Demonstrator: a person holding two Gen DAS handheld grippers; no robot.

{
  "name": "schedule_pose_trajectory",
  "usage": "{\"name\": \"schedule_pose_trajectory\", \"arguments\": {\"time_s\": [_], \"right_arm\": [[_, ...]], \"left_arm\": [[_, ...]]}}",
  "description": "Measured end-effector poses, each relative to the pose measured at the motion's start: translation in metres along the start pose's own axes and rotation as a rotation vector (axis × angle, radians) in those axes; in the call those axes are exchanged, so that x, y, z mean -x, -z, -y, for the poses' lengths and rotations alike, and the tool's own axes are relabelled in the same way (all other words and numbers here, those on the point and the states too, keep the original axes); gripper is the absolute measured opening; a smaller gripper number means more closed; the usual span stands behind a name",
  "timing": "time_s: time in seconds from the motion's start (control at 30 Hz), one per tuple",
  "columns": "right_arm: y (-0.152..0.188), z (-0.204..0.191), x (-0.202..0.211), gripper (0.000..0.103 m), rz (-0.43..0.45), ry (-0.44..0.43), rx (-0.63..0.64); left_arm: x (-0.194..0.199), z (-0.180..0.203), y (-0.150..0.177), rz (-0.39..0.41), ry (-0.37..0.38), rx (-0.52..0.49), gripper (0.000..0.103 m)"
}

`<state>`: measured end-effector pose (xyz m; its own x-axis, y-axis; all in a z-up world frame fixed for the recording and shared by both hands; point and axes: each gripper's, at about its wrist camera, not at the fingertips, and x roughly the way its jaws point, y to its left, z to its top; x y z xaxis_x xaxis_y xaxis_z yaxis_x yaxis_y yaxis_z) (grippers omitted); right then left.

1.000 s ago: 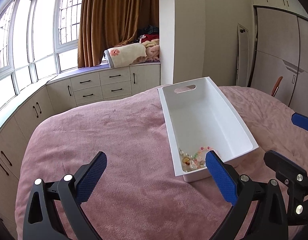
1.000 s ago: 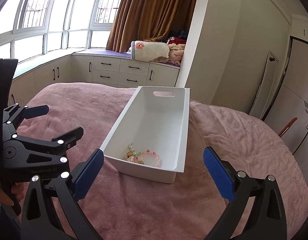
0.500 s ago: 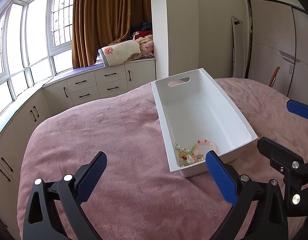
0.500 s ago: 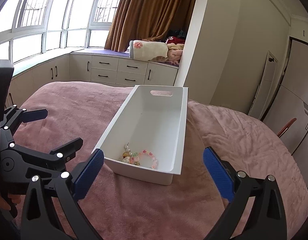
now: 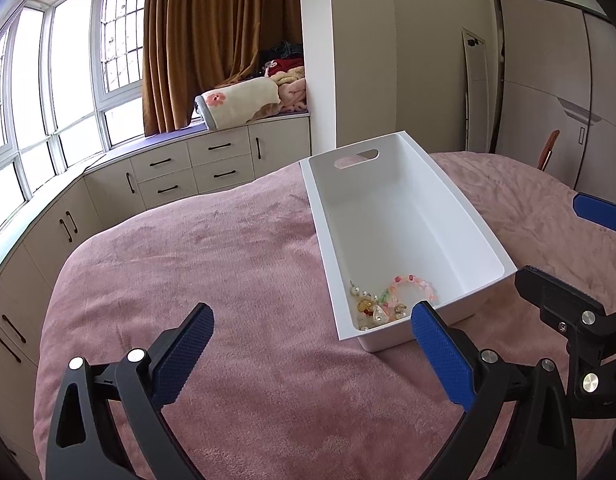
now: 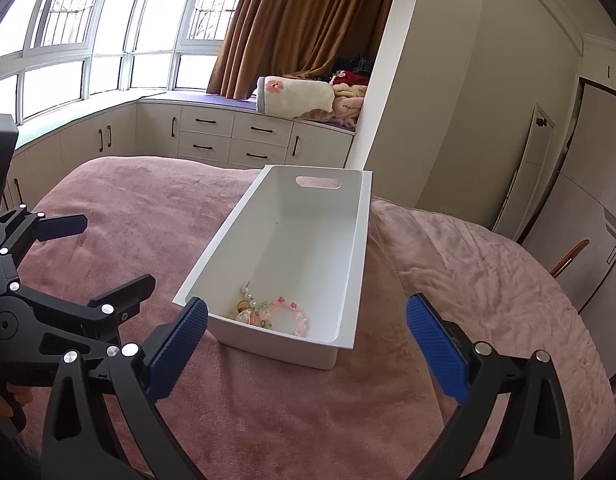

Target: Organize jewelry

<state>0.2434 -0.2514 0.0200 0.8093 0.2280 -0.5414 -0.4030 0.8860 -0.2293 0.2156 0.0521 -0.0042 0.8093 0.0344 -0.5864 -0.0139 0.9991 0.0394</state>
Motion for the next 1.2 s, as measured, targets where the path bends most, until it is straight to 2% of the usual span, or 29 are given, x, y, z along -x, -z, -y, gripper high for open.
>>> {"name": "schedule_pose_trajectory", "arguments": {"time_s": [1.2], "right_arm": [[0.0003, 0.0005, 0.0065, 0.098, 0.034, -0.007, -0.024]], "left_arm": [[0.002, -0.0051, -0.0011, 0.008, -0.011, 0.018, 0.1]]}}
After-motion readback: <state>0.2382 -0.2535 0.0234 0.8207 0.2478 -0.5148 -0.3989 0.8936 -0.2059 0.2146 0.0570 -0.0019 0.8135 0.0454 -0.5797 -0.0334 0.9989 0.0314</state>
